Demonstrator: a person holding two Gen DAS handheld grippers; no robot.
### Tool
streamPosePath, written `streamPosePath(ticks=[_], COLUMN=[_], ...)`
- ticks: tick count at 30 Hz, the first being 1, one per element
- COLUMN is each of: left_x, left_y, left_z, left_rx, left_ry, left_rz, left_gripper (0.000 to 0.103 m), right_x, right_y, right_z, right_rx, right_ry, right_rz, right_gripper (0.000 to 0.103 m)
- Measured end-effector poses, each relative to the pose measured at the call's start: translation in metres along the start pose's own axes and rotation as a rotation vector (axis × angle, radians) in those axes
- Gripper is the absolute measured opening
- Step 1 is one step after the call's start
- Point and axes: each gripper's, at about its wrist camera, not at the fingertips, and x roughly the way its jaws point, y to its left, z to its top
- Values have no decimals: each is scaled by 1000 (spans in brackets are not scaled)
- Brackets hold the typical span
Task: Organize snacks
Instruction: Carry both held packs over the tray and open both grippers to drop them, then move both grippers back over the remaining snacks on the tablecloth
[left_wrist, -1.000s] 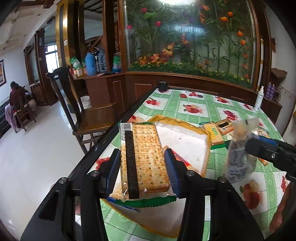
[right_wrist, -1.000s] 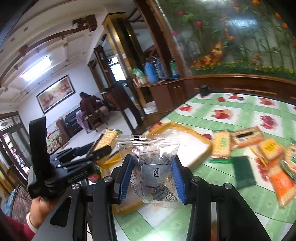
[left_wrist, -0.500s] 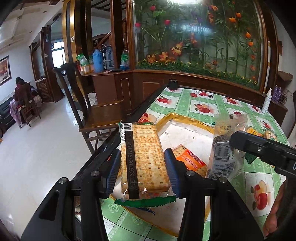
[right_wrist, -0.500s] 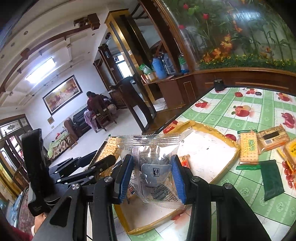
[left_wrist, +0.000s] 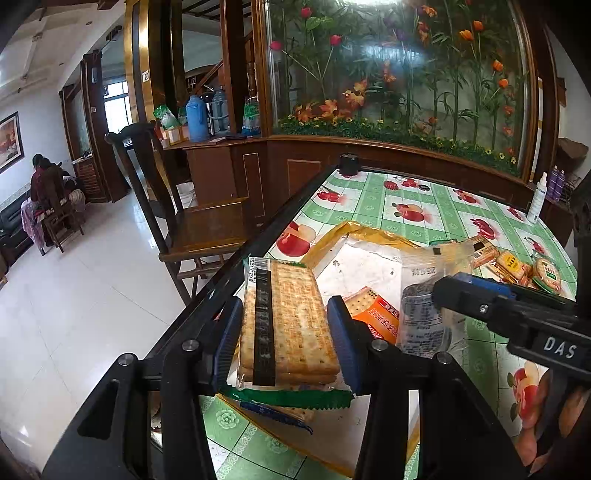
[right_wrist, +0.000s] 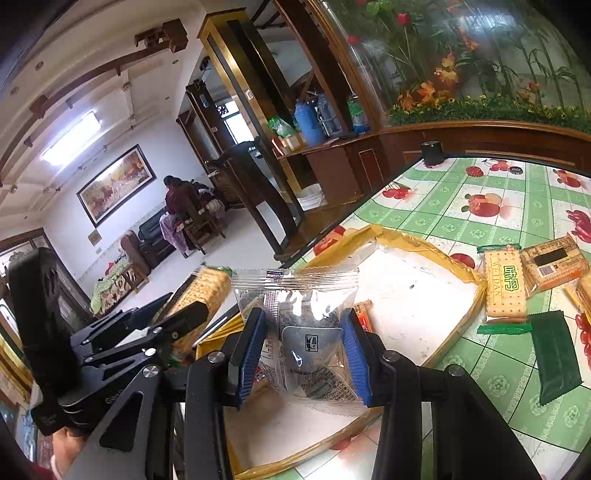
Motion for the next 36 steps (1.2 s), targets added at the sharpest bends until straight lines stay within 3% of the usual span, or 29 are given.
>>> streamPosePath(ticks=[11, 13, 15, 17, 20, 25, 36], left_x=[10, 13, 12, 9, 10, 8, 5], left_y=[-1, 0, 1, 3, 3, -4, -70], left_z=[0, 0, 0, 2, 4, 5, 12], left_rx=[-4, -8, -17, -32, -38, -34, 45], left_ry=[29, 45, 38, 27, 41, 48, 55], left_rz=[5, 4, 38, 44, 44, 29, -77], left_gripper=[46, 54, 84, 85, 85, 85, 85], right_x=[23, 26, 27, 21, 9, -19, -104], right_y=[-10, -12, -15, -18, -23, -32, -91], right_z=[-5, -5, -6, -6, -4, -8, -44], right_rx=[15, 27, 43, 47, 48, 56, 87], right_ry=[45, 54, 51, 35, 11, -20, -41], right_rz=[-31, -37, -33, -38, -55, -81, -301], right_gripper=[43, 47, 48, 50, 63, 64, 68])
